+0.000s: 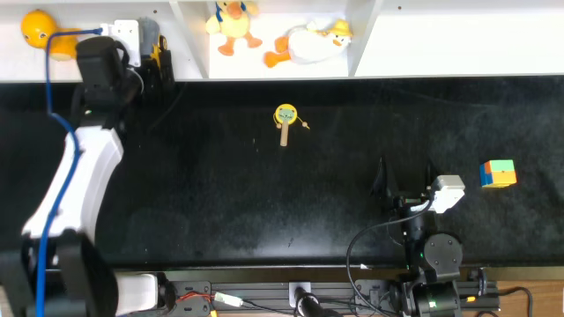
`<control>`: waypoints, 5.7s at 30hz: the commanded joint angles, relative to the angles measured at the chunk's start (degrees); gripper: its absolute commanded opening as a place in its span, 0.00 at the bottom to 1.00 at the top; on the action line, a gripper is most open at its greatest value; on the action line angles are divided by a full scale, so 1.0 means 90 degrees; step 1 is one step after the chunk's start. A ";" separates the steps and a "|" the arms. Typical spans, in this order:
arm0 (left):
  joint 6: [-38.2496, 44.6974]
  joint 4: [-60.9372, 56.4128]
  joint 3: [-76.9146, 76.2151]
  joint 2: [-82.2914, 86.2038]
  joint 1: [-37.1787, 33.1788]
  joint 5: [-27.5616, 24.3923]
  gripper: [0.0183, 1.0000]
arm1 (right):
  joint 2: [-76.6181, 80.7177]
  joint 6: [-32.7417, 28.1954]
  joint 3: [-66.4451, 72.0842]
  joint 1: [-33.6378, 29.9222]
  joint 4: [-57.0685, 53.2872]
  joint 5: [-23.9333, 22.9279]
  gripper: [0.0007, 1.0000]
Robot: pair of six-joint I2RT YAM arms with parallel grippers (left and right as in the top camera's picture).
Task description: Store Toys
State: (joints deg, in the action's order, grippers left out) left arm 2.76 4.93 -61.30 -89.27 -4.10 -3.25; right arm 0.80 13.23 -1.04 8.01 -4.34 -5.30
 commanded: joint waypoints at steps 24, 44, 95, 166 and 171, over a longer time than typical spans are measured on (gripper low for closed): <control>-0.0163 0.6042 -0.0155 0.4539 0.0083 0.0061 1.00 | -0.0061 -0.0044 0.0085 0.0036 0.0029 0.0039 1.00; -0.0729 0.3483 0.2975 0.7045 0.0136 -0.0056 1.00 | -0.0061 -0.0046 0.0085 0.0036 0.0029 0.0039 0.99; -0.1503 -0.0010 0.6759 0.9906 0.0177 0.0325 1.00 | -0.0061 -0.0044 0.0085 0.0036 0.0029 0.0039 1.00; -0.1503 -0.0010 0.6759 0.9906 0.0177 0.0325 1.00 | 0.7895 0.0546 -0.7368 0.2922 -0.5316 0.0435 1.00; -0.1503 -0.0010 0.6759 0.9906 0.0177 0.0325 1.00 | 0.8898 0.0867 -0.7371 0.3172 -0.5112 0.0539 1.00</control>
State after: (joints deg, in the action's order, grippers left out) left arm -10.59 4.71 -0.69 -0.75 -2.96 -0.97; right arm 76.69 18.00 -65.63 35.81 -51.35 0.84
